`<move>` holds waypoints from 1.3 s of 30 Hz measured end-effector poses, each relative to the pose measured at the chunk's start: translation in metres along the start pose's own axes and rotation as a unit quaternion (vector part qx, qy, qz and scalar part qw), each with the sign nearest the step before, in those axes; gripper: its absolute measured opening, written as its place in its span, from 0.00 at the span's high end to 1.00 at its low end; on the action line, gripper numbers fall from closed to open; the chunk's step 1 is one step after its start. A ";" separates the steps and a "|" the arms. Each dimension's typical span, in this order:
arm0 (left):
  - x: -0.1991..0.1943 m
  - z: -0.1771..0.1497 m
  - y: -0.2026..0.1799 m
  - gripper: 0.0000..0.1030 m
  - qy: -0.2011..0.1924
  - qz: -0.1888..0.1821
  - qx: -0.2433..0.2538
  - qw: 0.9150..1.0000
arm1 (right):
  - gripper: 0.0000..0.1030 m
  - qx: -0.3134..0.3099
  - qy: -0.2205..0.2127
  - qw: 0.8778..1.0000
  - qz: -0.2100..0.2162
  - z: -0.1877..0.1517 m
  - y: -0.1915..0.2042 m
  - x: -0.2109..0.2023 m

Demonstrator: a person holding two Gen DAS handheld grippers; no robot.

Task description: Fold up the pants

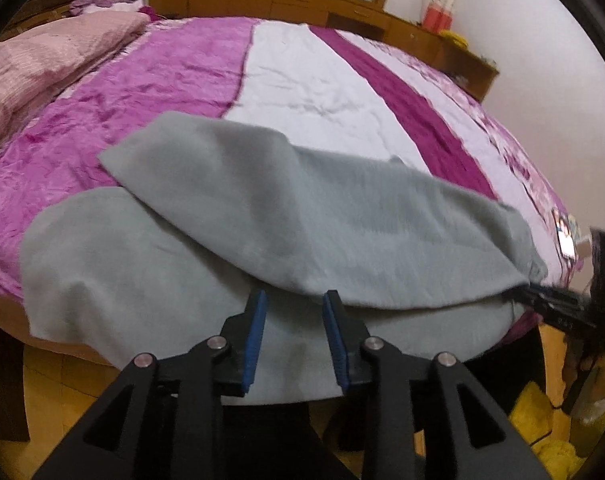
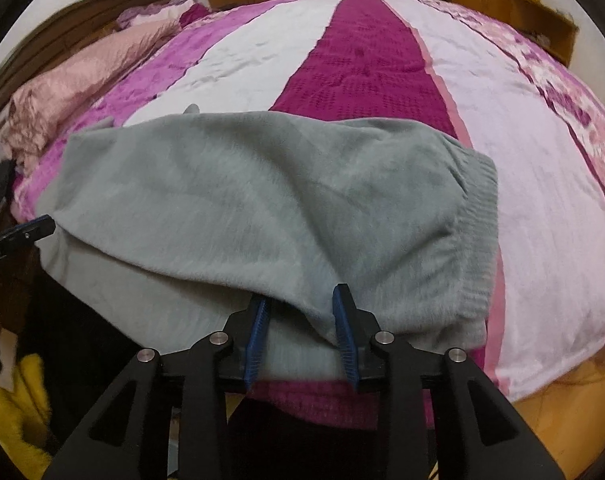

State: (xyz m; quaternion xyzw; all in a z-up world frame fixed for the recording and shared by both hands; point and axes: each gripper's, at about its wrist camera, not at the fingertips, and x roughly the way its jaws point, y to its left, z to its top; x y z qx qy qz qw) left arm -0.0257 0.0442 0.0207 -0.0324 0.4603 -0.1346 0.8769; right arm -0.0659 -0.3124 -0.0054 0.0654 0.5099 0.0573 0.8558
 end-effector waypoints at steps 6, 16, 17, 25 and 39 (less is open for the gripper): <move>-0.002 0.015 0.033 0.69 -0.011 0.019 -0.045 0.999 | 0.75 0.070 -0.010 0.997 0.017 -0.008 -0.025 -0.019; 0.037 0.042 0.085 0.69 0.003 0.034 -0.128 0.991 | 0.75 0.158 -0.013 0.986 0.045 -0.002 -0.052 -0.011; 0.040 0.043 0.088 0.69 0.004 0.028 -0.138 0.990 | 0.75 0.161 -0.011 0.986 0.046 -0.001 -0.052 -0.010; 0.052 0.048 0.100 0.69 0.001 -0.010 -0.183 0.983 | 0.73 0.184 -0.009 0.981 0.056 -0.006 -0.057 -0.019; 0.063 0.054 0.110 0.69 -0.004 -0.033 -0.215 0.976 | 0.72 0.269 -0.018 0.961 0.060 -0.013 -0.072 -0.030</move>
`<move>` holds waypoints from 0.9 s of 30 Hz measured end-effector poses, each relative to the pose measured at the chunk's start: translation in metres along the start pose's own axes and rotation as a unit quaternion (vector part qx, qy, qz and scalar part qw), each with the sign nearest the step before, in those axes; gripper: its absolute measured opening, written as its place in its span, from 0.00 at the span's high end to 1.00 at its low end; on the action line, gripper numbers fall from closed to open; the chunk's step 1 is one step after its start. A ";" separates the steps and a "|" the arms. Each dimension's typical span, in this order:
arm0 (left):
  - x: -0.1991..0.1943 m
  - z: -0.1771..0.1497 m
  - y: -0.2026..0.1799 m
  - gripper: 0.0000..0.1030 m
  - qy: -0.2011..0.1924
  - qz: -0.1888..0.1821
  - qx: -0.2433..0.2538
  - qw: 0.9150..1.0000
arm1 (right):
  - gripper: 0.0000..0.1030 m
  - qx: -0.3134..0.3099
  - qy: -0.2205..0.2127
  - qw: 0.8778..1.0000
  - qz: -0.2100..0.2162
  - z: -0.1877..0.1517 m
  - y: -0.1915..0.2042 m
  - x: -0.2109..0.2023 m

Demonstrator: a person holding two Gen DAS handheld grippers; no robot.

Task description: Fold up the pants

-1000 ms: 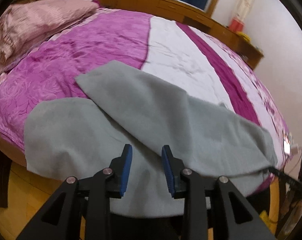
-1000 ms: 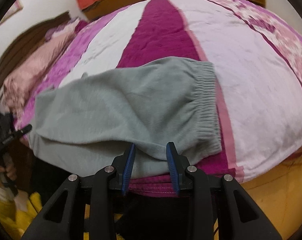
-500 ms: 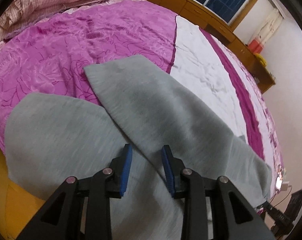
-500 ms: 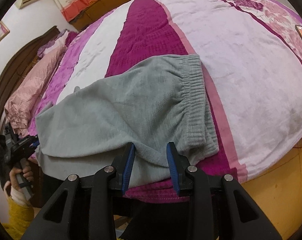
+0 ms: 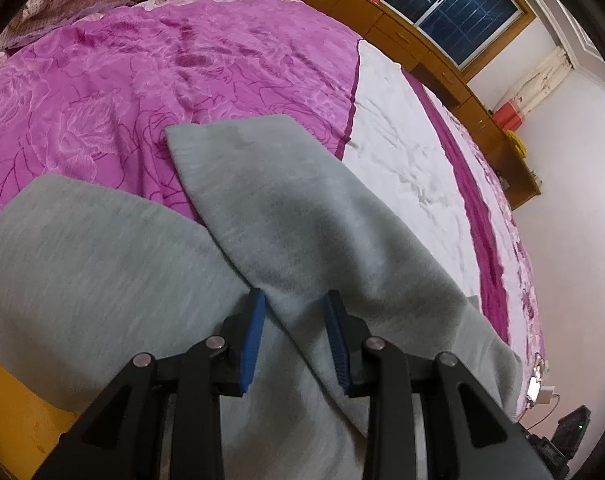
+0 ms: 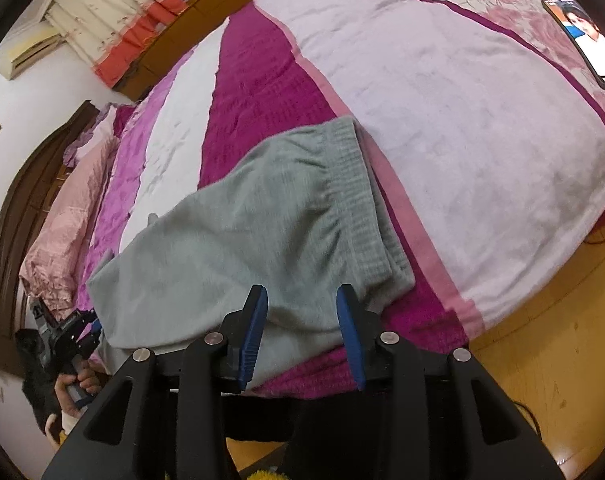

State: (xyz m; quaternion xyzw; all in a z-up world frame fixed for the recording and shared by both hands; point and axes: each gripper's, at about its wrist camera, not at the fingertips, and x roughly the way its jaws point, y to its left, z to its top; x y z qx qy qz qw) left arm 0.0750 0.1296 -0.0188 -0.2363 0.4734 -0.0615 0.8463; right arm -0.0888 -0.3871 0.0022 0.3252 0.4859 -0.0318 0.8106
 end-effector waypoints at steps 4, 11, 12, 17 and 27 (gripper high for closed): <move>0.007 0.002 -0.004 0.69 -0.004 0.012 0.007 1.000 | 0.72 0.005 0.012 1.000 0.003 -0.008 0.000 0.005; 0.009 0.006 -0.004 0.70 0.001 0.018 -0.003 1.000 | 0.72 0.019 0.025 0.999 0.002 -0.010 -0.002 0.017; 0.004 0.006 -0.004 0.70 0.000 0.028 -0.008 1.000 | 0.72 0.018 0.025 1.000 0.003 -0.010 -0.001 0.017; -0.012 0.008 -0.002 0.65 -0.060 0.087 -0.010 0.994 | 0.72 0.014 0.023 1.000 0.008 -0.011 -0.002 0.018; 0.016 0.030 0.004 0.68 -0.049 0.069 -0.014 0.996 | 0.71 0.020 0.020 1.000 0.014 -0.011 -0.002 0.022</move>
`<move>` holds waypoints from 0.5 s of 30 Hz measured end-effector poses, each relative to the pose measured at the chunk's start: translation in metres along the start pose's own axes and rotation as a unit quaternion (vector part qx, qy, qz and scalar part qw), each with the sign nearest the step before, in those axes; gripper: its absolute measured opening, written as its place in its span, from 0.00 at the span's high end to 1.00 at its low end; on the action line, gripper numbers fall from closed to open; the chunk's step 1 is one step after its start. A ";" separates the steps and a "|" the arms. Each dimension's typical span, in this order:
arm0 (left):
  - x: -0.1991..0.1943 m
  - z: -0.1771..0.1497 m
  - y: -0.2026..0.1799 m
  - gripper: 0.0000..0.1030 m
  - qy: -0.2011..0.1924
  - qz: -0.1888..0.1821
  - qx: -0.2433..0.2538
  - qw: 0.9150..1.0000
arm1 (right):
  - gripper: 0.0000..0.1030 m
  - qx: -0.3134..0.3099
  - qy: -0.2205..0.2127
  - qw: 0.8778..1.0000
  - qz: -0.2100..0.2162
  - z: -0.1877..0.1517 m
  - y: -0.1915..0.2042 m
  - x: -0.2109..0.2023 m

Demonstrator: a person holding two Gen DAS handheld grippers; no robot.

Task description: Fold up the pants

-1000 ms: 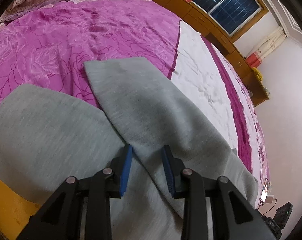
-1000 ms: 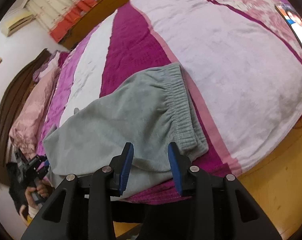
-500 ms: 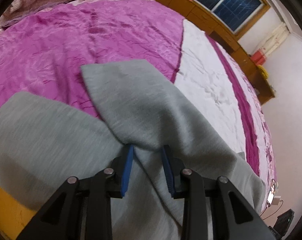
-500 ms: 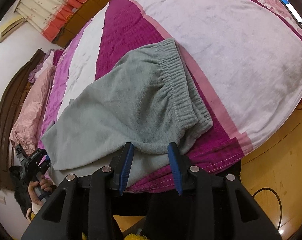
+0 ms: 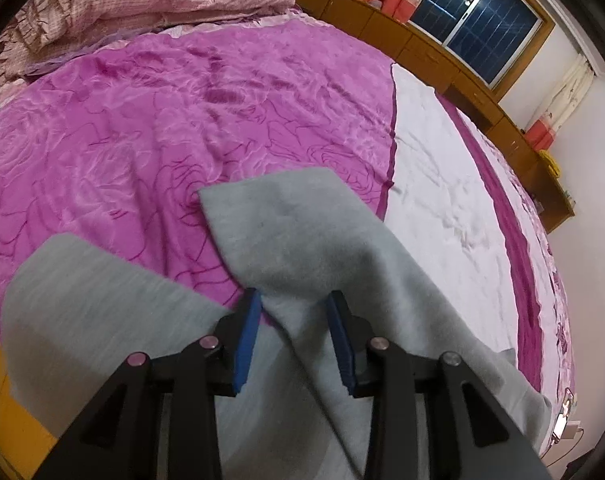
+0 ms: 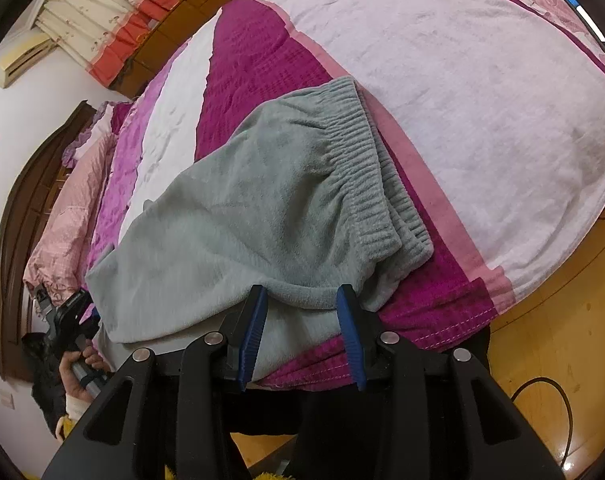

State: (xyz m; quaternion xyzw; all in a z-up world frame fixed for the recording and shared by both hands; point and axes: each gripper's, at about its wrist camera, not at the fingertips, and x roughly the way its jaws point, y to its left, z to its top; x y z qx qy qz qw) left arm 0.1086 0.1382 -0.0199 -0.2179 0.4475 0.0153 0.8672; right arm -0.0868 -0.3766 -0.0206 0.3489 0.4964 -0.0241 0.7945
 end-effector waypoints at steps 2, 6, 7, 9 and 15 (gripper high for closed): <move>0.000 0.001 0.000 0.95 0.001 -0.002 0.001 1.000 | 0.71 0.001 0.000 1.000 0.000 0.000 0.000 0.000; -0.015 0.001 0.005 0.97 -0.010 -0.022 -0.003 1.000 | 0.71 0.001 -0.003 1.000 0.003 0.000 -0.002 0.000; -0.022 0.001 0.006 0.97 -0.018 -0.024 -0.003 1.000 | 0.71 0.001 -0.004 1.000 0.004 0.000 -0.003 0.000; -0.035 0.002 0.007 0.97 -0.032 -0.024 -0.002 0.999 | 0.71 0.003 -0.006 1.000 0.006 -0.001 -0.004 -0.001; -0.070 0.001 0.012 0.97 -0.059 -0.027 -0.002 0.998 | 0.71 0.005 -0.017 1.000 0.014 -0.004 -0.005 -0.011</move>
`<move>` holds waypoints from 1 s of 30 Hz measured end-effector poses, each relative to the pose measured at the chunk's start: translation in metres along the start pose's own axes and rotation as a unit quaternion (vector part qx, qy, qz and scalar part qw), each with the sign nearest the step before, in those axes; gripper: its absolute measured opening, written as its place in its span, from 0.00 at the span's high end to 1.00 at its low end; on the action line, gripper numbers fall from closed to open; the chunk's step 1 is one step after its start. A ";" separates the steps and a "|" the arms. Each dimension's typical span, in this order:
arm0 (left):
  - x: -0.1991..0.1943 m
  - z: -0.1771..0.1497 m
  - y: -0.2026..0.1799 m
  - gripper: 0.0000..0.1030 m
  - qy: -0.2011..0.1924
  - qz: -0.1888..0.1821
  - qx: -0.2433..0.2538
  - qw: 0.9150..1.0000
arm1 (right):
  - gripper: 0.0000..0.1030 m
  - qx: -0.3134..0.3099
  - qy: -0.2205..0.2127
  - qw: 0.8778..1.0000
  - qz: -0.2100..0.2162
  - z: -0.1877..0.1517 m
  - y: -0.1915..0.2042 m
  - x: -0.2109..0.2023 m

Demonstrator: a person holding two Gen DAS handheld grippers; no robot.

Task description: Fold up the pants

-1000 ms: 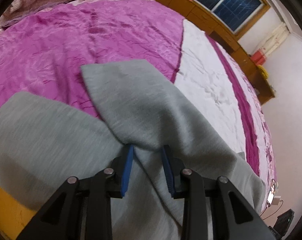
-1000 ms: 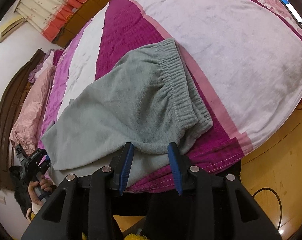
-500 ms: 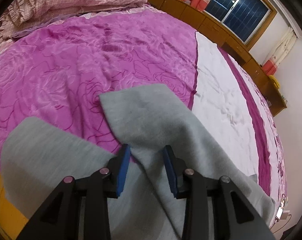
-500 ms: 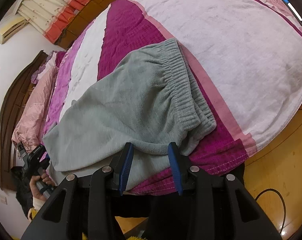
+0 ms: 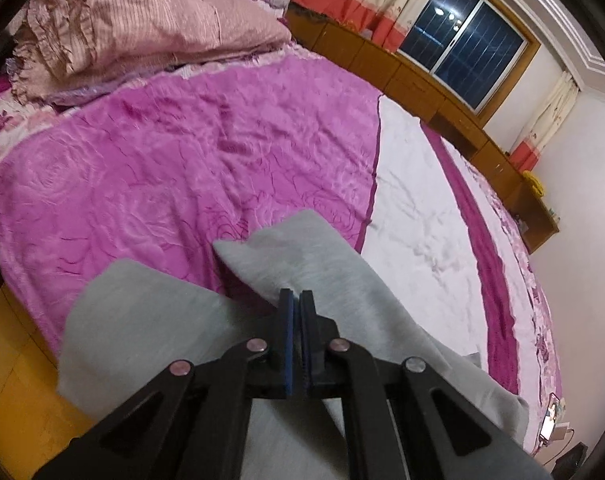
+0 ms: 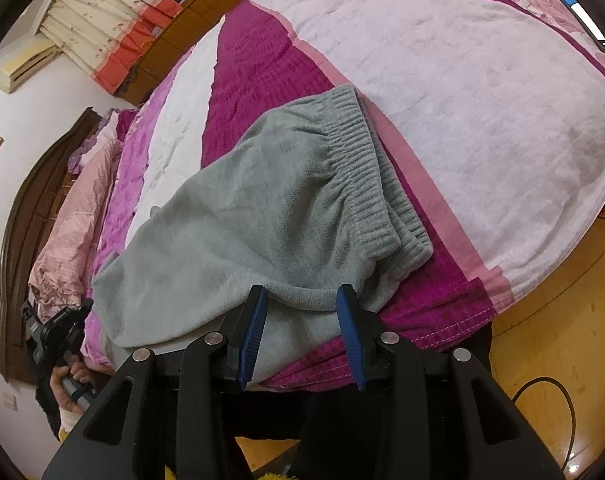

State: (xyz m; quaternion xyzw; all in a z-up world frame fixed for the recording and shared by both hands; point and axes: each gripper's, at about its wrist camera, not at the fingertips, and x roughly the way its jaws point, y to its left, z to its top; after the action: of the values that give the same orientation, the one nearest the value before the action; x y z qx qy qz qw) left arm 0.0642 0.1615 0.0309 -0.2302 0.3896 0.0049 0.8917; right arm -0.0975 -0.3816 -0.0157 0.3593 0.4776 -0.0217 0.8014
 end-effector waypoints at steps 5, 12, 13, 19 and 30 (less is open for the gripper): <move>-0.008 -0.009 0.002 0.97 0.003 0.006 0.011 1.000 | 0.59 0.040 -0.020 0.999 0.022 0.000 -0.008 -0.009; 0.008 -0.021 0.013 0.97 0.040 0.007 -0.009 0.999 | 0.57 0.072 -0.010 0.997 0.023 0.003 -0.014 -0.003; 0.010 -0.022 0.016 0.97 0.046 0.006 -0.016 0.999 | 0.57 0.067 -0.008 0.998 0.018 0.002 -0.011 -0.003; 0.029 -0.027 0.029 0.91 0.077 -0.007 -0.055 0.995 | 0.57 0.048 0.019 0.999 -0.003 -0.005 0.001 0.002; 0.045 -0.018 0.039 0.82 0.065 -0.046 -0.100 0.992 | 0.57 0.068 0.016 0.997 0.013 -0.004 -0.006 0.006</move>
State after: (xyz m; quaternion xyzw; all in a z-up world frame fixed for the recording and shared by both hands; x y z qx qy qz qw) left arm 0.0753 0.1816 -0.0270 -0.3356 0.4335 -0.0128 0.8362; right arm -0.1000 -0.3820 -0.0252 0.4191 0.4831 -0.0380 0.7678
